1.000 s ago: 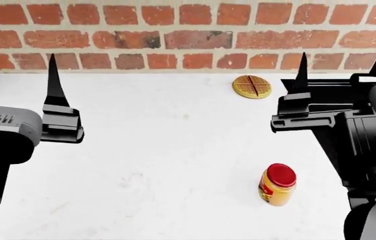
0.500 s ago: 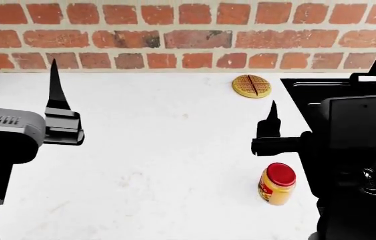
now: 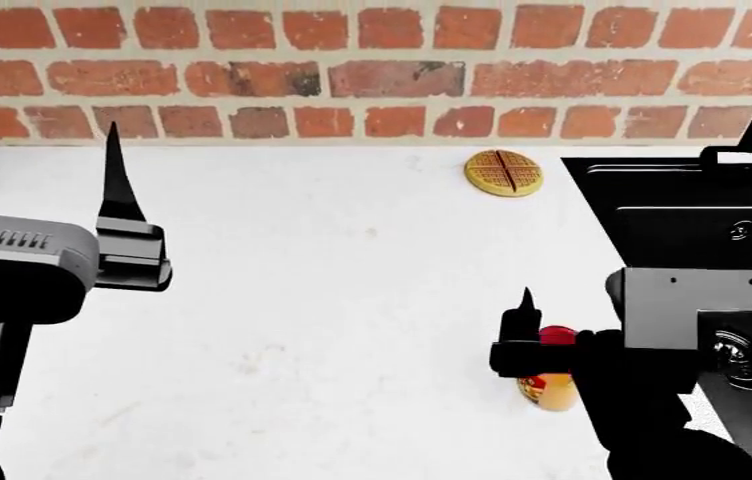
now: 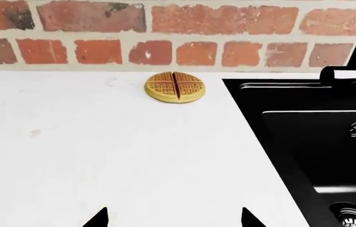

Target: Pick the salsa and jam from the counter and place them in the cabinets closest to them.

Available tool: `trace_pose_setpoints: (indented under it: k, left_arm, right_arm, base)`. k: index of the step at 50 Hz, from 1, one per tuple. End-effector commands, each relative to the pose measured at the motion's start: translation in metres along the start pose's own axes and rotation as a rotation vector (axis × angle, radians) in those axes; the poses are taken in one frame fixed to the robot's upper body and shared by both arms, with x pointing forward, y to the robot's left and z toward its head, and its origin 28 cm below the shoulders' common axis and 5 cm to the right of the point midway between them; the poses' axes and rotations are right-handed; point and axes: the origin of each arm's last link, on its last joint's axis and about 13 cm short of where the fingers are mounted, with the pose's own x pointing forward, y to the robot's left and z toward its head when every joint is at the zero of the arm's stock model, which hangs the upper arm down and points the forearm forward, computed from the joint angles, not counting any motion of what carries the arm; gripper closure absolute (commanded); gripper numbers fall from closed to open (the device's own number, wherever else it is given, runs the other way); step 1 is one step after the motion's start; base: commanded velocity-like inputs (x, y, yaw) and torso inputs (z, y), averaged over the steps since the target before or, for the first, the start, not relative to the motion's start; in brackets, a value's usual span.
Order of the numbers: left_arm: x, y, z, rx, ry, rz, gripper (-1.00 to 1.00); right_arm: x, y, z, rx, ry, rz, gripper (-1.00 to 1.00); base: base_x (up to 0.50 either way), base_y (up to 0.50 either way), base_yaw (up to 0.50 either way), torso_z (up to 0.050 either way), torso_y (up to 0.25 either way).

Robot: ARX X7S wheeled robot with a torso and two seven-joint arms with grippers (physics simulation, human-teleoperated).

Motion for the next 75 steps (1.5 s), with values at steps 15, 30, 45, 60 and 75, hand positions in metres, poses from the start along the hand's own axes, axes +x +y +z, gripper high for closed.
trace_pose_setpoints:
  k: [15, 30, 45, 60, 75]
  left_arm:
    - [0.002, -0.003, -0.006, 0.0, 0.008, -0.008, -1.0]
    - [0.002, -0.003, -0.005, 0.009, 0.011, -0.013, -1.0]
    - [0.005, -0.003, -0.004, 0.008, 0.005, -0.01, -1.0]
    - [0.003, -0.001, -0.002, 0.005, -0.008, -0.005, -1.0]
    - [0.004, 0.0, -0.002, 0.011, -0.01, 0.003, -1.0]
  right_arm:
    - [-0.016, 0.005, -0.025, 0.023, 0.08, 0.019, -1.0]
    - [-0.024, 0.005, -0.034, 0.048, 0.113, 0.014, -1.0]
    - [-0.043, 0.008, -0.02, 0.019, 0.125, 0.035, 1.0]
    - [-0.069, 0.01, 0.011, -0.023, 0.004, 0.051, 1.0]
    - [-0.089, 0.006, 0.049, -0.121, -0.114, 0.022, 1.0]
  base:
    - [0.0, 0.0, 0.0, 0.0, 0.0]
    - [0.0, 0.0, 0.0, 0.0, 0.0]
    - [0.0, 0.0, 0.0, 0.0, 0.0]
    - [0.0, 0.0, 0.0, 0.0, 0.0]
    - [0.0, 0.0, 0.0, 0.0, 0.0]
